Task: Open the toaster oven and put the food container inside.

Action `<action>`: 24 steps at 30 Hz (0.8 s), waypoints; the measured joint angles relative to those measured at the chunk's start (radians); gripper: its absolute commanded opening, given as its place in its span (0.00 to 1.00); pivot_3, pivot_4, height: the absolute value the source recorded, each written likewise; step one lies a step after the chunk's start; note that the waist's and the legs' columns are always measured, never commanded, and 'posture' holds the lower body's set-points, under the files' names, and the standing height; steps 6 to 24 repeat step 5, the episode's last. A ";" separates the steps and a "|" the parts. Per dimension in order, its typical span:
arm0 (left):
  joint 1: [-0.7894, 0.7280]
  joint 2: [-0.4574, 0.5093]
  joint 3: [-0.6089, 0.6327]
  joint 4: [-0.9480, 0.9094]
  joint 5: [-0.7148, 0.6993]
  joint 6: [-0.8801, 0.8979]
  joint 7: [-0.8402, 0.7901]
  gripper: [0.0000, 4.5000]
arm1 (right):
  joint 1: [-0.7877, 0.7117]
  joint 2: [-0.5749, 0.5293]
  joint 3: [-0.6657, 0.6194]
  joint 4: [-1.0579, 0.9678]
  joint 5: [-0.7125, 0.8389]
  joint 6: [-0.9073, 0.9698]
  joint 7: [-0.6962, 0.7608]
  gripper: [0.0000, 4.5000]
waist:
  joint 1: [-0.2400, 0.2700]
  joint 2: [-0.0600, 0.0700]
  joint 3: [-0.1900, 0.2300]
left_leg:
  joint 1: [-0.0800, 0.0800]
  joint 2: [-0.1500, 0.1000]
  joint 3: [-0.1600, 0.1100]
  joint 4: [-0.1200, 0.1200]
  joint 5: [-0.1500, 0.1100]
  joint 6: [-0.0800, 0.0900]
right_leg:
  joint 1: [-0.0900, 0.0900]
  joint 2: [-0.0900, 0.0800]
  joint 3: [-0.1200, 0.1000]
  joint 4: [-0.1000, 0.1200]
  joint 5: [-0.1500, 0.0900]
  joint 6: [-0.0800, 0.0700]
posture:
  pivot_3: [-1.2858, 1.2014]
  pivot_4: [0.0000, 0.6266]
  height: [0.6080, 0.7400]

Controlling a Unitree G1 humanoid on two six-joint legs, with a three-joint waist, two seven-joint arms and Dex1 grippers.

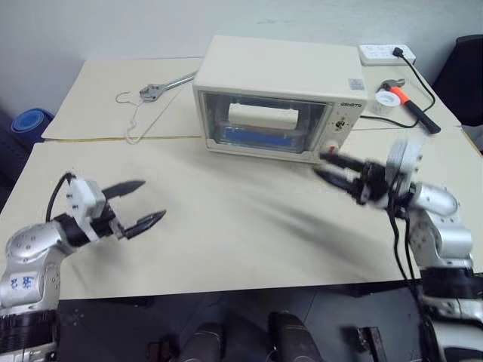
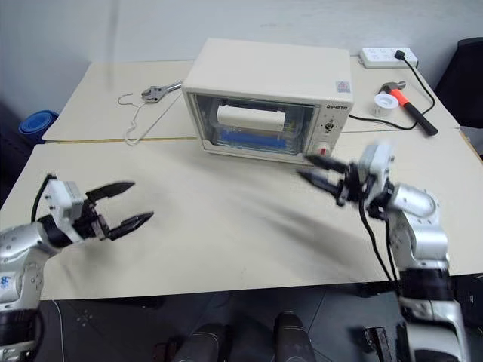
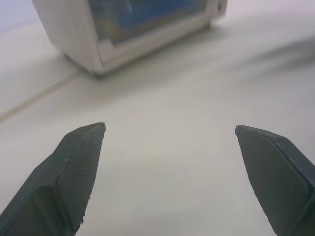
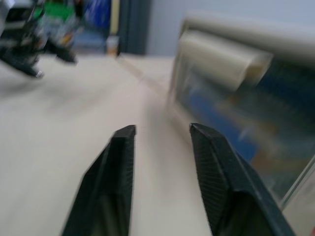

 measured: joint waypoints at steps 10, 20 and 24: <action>0.125 0.022 0.005 -0.005 0.021 -0.064 -0.029 1.00 | 0.159 -0.064 0.002 0.009 -0.065 -0.087 0.095 0.93 | -0.001 0.000 0.000 | 0.002 0.001 0.003 0.000 0.000 0.000 | 0.001 0.000 0.002 -0.001 0.000 0.000 | 0.52 0.24 1.00; 0.125 0.022 0.005 -0.005 0.021 -0.064 -0.029 1.00 | 0.159 -0.064 0.002 0.009 -0.065 -0.087 0.095 0.93 | -0.001 0.000 0.000 | 0.002 0.001 0.003 0.000 0.000 0.000 | 0.001 0.000 0.002 -0.001 0.000 0.000 | 0.52 0.24 1.00; 0.125 0.022 0.005 -0.005 0.021 -0.064 -0.029 1.00 | 0.159 -0.064 0.002 0.009 -0.065 -0.087 0.095 0.93 | -0.001 0.000 0.000 | 0.002 0.001 0.003 0.000 0.000 0.000 | 0.001 0.000 0.002 -0.001 0.000 0.000 | 0.52 0.24 1.00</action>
